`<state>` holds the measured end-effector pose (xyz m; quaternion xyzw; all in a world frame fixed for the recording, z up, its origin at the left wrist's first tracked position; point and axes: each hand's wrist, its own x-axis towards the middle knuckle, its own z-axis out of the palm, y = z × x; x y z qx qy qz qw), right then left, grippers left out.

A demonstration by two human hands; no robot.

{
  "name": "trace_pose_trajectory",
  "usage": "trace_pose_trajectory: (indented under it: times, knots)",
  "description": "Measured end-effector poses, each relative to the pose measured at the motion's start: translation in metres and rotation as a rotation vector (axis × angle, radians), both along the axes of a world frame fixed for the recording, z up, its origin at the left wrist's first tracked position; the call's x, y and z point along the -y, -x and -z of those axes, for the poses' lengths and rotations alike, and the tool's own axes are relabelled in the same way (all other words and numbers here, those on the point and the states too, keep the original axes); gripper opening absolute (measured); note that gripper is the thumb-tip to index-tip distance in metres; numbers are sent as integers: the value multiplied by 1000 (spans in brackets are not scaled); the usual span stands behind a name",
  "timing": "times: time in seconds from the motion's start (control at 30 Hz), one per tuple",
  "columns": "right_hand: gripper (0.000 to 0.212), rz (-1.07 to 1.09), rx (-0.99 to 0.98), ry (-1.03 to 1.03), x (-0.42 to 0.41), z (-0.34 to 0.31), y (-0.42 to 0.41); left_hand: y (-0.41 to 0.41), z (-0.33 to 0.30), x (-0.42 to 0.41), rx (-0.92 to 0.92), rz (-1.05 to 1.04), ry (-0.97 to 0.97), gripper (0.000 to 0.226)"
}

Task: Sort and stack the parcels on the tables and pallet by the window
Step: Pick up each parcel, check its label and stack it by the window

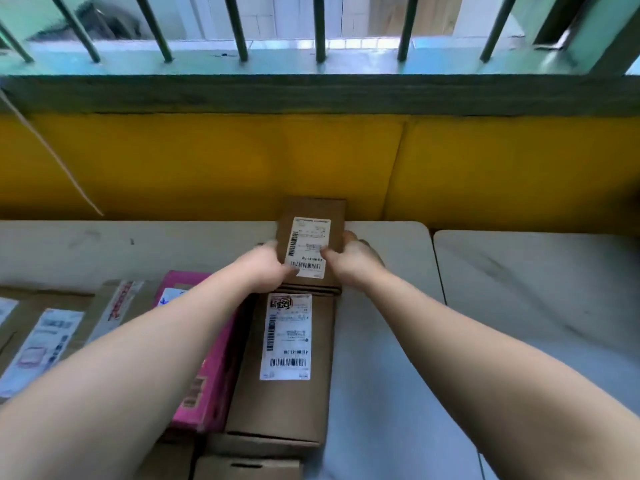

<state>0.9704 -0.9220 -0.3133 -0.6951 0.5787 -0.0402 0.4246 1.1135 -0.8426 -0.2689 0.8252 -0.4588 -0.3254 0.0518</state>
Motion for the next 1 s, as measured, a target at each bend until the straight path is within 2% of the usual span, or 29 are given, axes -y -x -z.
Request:
trace_pose_trajectory:
  times: [0.07, 0.13, 0.27, 0.37, 0.43, 0.53, 0.63, 0.83, 1.0]
  knots:
    - [67, 55, 57, -75, 6, 7, -7, 0, 9, 11, -78, -54, -14, 60]
    - [62, 152, 197, -172, 10, 12, -11, 2, 16, 18, -144, -89, -21, 57]
    - [52, 336, 437, -270, 12, 10, -10, 6, 17, 22, -189, -156, 87, 61]
    - [71, 404, 499, -259, 6, -4, -3, 12, 0, 12, -180, -206, 220, 73]
    - [83, 404, 516, -200, -3, -16, 5, 19, -15, 0, -205, -190, 304, 82]
    - [89, 370, 538, -73, -26, -42, 21, 32, -37, -27, -273, -107, 398, 90]
    - [79, 319, 569, 57, -58, -70, 43, 45, -62, -60, -328, -40, 499, 92]
    - [74, 272, 607, 318, -136, -133, 87, 76, -108, -134, -500, 40, 704, 91]
    - [74, 336, 691, 448, -231, -176, 133, 117, -138, -207, -659, 119, 841, 82]
